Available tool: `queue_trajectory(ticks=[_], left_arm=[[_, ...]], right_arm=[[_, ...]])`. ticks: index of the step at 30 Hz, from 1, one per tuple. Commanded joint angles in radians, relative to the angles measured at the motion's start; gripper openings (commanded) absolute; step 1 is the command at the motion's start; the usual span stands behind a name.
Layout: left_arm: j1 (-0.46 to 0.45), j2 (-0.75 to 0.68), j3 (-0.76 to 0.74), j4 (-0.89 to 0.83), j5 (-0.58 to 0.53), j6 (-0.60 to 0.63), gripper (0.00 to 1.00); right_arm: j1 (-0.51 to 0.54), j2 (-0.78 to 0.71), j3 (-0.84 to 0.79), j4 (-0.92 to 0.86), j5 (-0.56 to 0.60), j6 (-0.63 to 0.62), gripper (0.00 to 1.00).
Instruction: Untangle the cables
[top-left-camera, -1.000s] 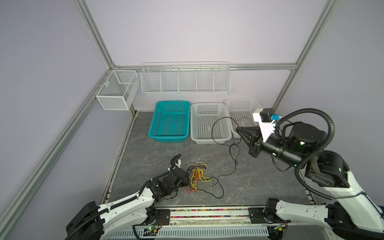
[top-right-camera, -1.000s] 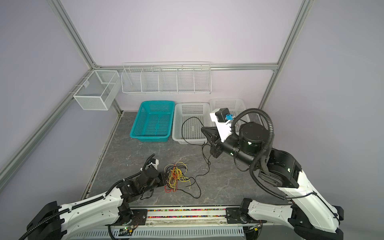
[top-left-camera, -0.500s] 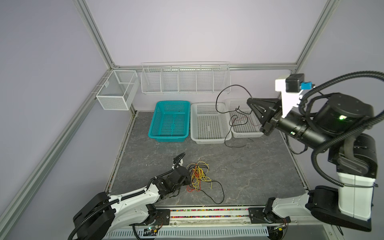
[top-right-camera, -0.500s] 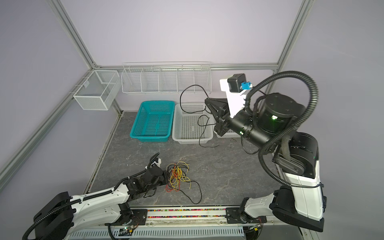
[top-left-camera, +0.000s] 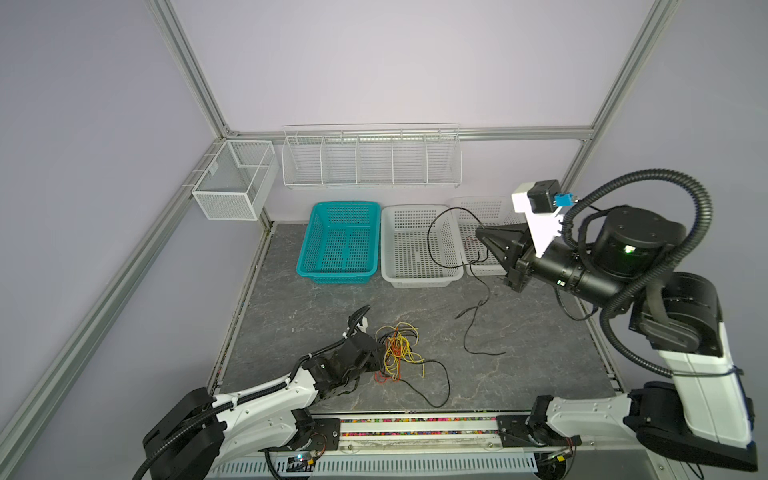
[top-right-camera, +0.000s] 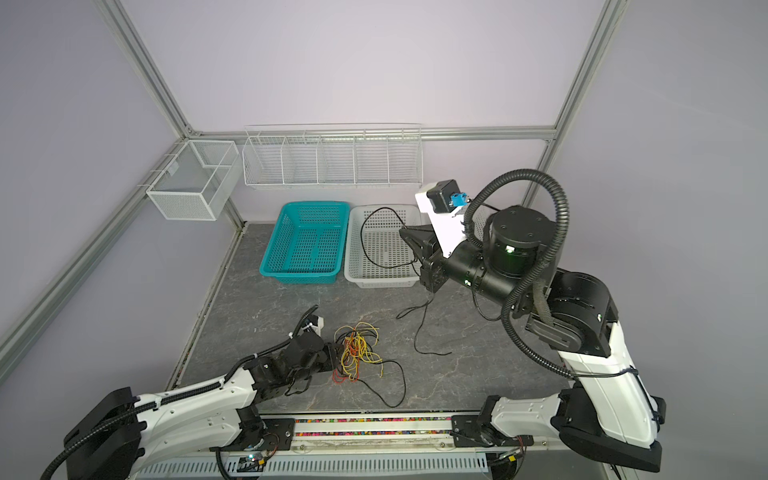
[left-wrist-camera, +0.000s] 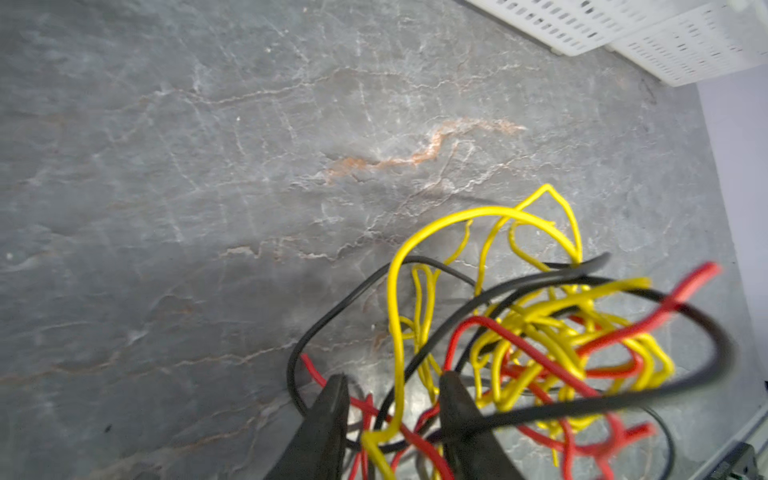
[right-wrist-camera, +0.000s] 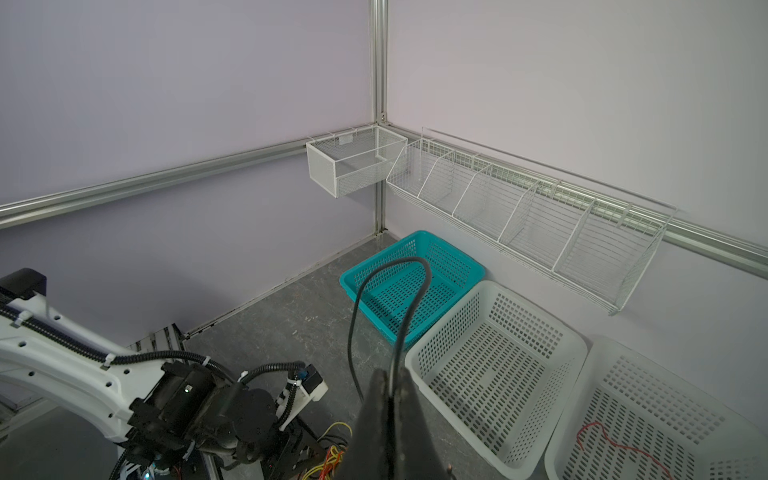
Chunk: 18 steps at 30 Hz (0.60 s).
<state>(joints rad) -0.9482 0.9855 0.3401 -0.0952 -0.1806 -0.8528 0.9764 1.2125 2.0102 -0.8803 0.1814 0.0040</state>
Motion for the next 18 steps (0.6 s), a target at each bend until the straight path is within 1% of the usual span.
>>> queue_trajectory(ticks=[1, 5, 8, 10, 12, 15, 18], left_arm=[[0.004, -0.099, 0.06, -0.015, 0.004, 0.065, 0.5], [0.005, -0.227, 0.036, 0.059, 0.042, 0.085, 0.59], [0.004, -0.328, -0.002, 0.162, 0.096, 0.087, 0.62], [0.003, -0.356, -0.02, 0.222, 0.124, 0.069, 0.65], [0.003, -0.36, -0.027, 0.268, 0.149, 0.053, 0.67], [-0.008, -0.327, -0.029, 0.344, 0.191, 0.019, 0.68], [-0.051, -0.267, -0.013, 0.396, 0.194, -0.021, 0.69]], right_arm=[[-0.005, -0.063, -0.09, 0.094, -0.047, 0.026, 0.06], [-0.005, -0.107, -0.227, 0.163, -0.092, 0.061, 0.06], [-0.005, -0.119, -0.292, 0.198, -0.117, 0.085, 0.06], [-0.005, -0.125, -0.328, 0.221, -0.134, 0.098, 0.06], [-0.005, -0.127, -0.354, 0.239, -0.144, 0.105, 0.06], [-0.005, -0.128, -0.386, 0.257, -0.148, 0.115, 0.06], [-0.005, -0.131, -0.415, 0.275, -0.147, 0.119, 0.06]])
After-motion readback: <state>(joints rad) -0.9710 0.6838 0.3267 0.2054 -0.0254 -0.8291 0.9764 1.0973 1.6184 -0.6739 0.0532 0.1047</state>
